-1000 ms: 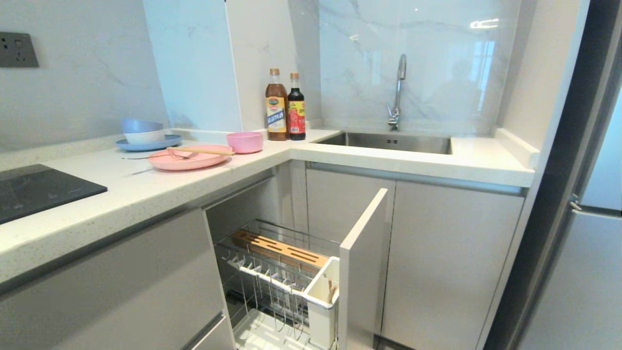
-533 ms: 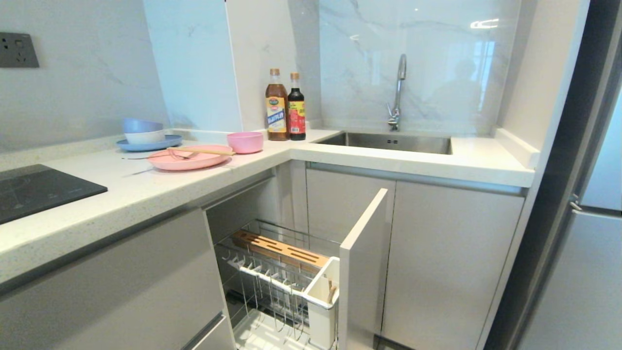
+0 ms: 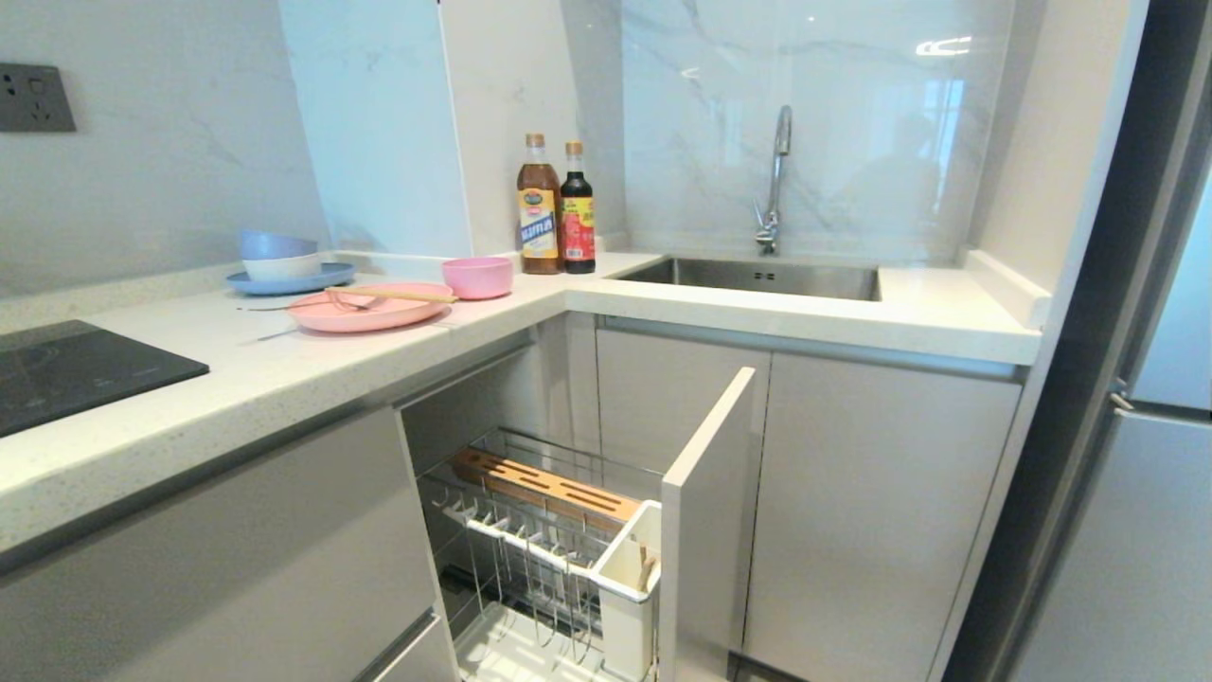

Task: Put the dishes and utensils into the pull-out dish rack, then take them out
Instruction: Pick up the chopsticks and place it in the cupboard

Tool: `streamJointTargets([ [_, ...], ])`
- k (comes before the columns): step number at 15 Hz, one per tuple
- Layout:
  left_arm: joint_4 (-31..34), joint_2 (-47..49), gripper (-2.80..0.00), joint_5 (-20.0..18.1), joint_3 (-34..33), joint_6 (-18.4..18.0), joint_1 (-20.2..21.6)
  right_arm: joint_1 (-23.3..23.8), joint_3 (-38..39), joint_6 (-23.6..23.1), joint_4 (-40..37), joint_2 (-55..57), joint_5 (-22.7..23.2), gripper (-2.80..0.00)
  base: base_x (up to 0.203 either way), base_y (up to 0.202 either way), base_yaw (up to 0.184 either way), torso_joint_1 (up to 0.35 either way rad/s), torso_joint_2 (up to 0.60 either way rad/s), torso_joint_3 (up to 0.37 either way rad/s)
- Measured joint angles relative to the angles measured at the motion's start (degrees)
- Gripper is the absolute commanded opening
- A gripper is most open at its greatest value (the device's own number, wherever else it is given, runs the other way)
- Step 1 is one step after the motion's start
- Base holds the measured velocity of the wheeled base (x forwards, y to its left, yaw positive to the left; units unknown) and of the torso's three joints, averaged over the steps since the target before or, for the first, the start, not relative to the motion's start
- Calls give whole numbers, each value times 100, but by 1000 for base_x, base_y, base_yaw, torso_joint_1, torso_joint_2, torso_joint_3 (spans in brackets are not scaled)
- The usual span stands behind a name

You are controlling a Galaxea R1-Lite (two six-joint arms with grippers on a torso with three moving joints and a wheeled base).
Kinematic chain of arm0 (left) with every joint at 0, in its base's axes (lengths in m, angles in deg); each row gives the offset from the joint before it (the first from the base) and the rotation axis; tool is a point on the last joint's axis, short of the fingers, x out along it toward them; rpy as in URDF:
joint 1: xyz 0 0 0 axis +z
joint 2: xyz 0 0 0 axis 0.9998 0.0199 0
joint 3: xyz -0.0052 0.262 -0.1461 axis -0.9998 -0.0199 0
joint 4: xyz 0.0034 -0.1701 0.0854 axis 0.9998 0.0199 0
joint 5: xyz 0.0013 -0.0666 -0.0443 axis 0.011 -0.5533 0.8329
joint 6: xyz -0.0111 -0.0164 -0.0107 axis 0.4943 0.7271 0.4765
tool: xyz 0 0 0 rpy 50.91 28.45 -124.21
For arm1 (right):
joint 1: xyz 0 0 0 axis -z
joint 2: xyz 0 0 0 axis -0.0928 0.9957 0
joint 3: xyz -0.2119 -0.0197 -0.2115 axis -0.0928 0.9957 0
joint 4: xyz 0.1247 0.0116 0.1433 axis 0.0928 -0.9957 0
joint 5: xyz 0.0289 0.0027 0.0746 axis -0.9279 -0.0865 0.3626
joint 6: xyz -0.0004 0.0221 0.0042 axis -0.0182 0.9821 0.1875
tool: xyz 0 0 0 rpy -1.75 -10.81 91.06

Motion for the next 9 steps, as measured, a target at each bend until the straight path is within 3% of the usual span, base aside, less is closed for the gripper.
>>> streamJointTargets([
  [7,-7,0,-280,2,0,-2,0,0,0,0,0,0,0,-280,0,0,0,0,0,0],
  [9,-7,0,-280,1,0,-1,0,0,0,0,0,0,0,-280,0,0,0,-1,6,-140],
])
